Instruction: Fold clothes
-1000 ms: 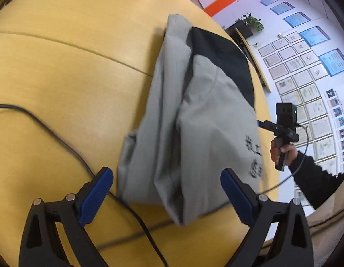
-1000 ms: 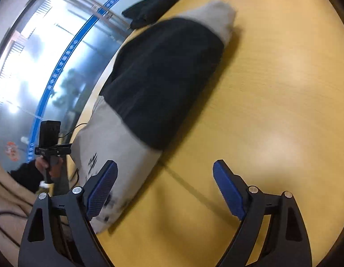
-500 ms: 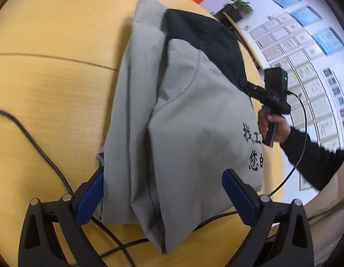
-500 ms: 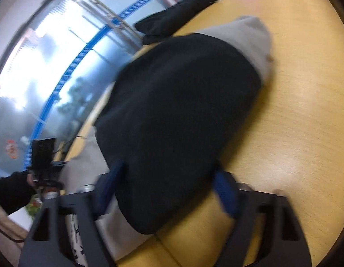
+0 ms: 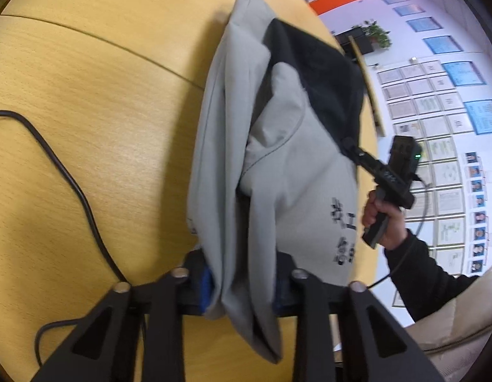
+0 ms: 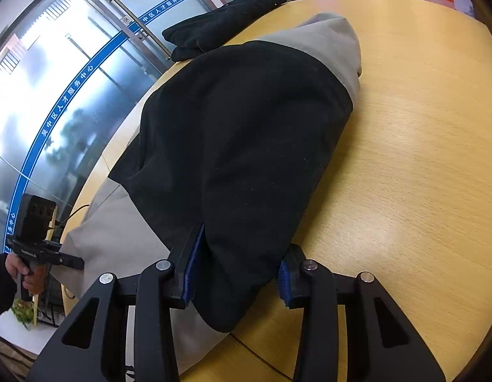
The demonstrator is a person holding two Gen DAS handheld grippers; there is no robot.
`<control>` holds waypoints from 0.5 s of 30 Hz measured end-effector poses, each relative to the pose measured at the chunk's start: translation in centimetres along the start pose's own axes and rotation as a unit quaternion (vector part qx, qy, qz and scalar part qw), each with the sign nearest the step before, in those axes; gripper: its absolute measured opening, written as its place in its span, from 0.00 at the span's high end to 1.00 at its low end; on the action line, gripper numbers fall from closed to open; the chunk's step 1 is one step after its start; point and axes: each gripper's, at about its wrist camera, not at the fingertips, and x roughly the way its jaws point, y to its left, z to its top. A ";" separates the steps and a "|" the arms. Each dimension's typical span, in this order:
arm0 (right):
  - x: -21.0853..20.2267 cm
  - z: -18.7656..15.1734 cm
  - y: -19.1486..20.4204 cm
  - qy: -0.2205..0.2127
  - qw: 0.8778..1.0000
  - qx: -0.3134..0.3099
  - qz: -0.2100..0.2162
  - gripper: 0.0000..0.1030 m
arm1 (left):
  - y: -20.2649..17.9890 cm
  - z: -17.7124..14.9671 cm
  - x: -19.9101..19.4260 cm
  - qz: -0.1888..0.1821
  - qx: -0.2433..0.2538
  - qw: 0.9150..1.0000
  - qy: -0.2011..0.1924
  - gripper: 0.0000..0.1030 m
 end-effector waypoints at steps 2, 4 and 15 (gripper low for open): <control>0.1 0.1 0.6 -0.004 1.000 -0.012 -0.009 0.64 | -1.0 0.0 -0.5 -0.013 0.007 1.000 -0.006 0.86; 0.2 0.4 1.2 -0.012 1.000 -0.021 -0.017 0.68 | -2.2 0.2 -0.2 -0.019 0.011 1.000 -0.011 0.88; -1.3 1.9 5.6 -0.025 0.993 -0.101 -0.052 0.76 | -8.3 0.0 -0.2 -0.023 0.038 0.999 -0.028 0.89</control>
